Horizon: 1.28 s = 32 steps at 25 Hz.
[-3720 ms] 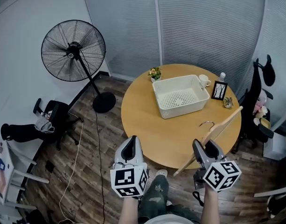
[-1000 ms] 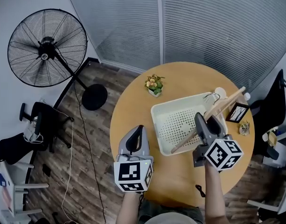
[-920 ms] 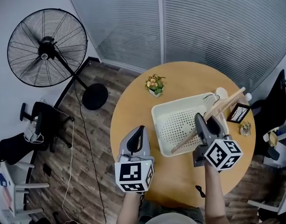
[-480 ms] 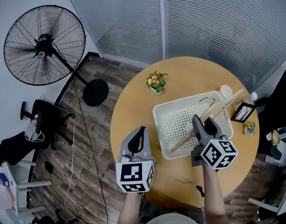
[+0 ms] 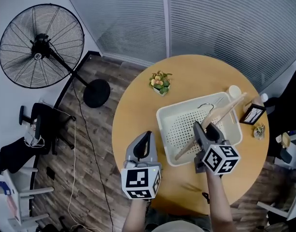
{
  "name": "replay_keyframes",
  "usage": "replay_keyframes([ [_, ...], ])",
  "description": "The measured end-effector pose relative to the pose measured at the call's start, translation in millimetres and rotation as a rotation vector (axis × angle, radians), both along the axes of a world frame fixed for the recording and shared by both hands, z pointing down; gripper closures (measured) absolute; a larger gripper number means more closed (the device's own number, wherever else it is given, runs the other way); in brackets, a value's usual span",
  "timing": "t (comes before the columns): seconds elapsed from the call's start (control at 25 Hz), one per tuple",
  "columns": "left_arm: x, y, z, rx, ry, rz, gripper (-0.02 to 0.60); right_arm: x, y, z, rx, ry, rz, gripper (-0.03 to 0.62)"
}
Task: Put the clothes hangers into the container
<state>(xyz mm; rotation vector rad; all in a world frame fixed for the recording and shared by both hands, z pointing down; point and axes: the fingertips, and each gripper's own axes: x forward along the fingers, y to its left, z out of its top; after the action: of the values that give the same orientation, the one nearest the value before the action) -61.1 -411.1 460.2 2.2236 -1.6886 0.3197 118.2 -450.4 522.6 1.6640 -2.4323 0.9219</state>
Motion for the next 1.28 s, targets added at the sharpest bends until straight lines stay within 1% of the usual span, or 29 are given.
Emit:
replay_keyframes([
  [0.12, 3, -1, 2, -0.004, 0.0, 0.012, 0.581, -1, 1, 10, -0.032, 0.014, -0.008, 0.381],
  [0.4, 5, -5, 7, -0.012, 0.001, 0.019, 0.581, -2, -6, 22, -0.072, 0.017, -0.014, 0.381],
  [0.64, 4, -8, 8, -0.015, 0.008, 0.015, 0.581, -8, -13, 26, -0.087, 0.041, -0.025, 0.381],
  [0.72, 4, -8, 7, -0.013, 0.013, 0.012, 0.581, -11, -15, 32, -0.097, 0.063, -0.032, 0.381],
  [0.92, 3, -9, 8, -0.014, 0.017, 0.006, 0.581, -20, -11, 56, -0.136, 0.162, -0.077, 0.381],
  [1.12, 0, -10, 12, -0.022, 0.019, -0.003, 0.581, -31, -14, 63, -0.155, 0.186, -0.114, 0.381],
  [1.28, -4, -11, 13, -0.025, 0.02, -0.013, 0.581, -34, -17, 66, -0.162, 0.194, -0.112, 0.379],
])
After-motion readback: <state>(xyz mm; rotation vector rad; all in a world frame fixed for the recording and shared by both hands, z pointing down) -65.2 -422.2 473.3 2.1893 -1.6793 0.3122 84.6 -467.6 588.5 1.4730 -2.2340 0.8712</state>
